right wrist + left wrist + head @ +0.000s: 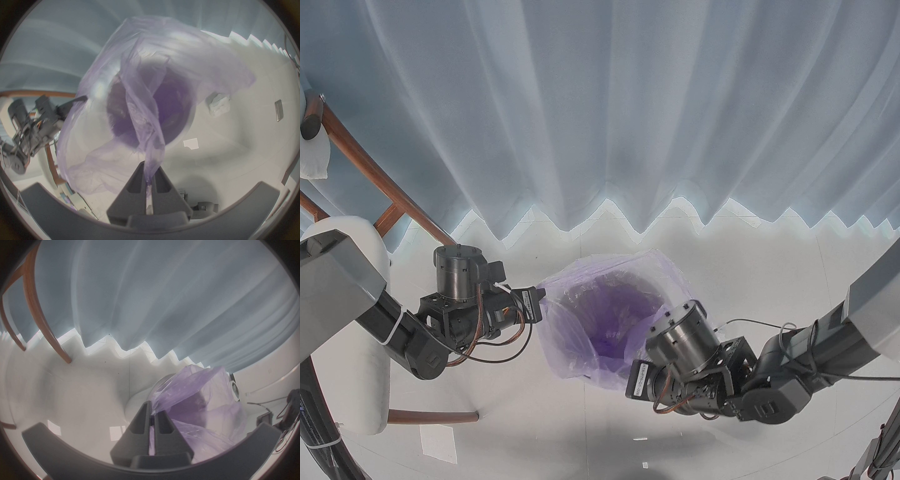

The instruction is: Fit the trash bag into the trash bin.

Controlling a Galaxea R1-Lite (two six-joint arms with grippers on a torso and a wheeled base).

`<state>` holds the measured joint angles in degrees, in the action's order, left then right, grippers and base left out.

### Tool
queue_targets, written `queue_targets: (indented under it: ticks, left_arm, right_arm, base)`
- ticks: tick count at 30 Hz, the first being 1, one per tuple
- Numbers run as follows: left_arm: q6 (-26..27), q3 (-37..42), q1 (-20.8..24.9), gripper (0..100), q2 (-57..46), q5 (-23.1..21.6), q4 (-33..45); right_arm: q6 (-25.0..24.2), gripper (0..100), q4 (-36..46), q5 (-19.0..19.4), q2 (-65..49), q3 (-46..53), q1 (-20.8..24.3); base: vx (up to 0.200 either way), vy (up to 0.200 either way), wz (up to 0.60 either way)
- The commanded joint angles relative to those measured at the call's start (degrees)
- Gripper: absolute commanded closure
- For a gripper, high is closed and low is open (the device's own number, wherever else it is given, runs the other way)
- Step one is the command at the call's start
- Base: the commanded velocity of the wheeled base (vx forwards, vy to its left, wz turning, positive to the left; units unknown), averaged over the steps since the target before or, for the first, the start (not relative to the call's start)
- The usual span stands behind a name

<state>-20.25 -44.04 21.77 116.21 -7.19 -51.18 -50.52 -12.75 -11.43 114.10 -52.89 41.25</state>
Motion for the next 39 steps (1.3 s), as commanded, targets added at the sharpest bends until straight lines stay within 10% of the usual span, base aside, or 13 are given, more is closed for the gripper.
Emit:
queue_targets:
  ticks: [1,39]
  left_arm:
    - [2.7,2.5,-1.2,100,0.9,-0.8,-0.6]
    - [9.4,4.6,-5.8,100,16.0,0.8,-13.4]
  right_arm:
    - [-0.1,100,-0.2,0.0,1.6,1.0,4.5]
    - [2.0,100,-7.2,-3.8,19.4,-0.4,8.9]
  base:
    - [0.0,0.0,0.0]
    - [0.0,0.0,0.0]
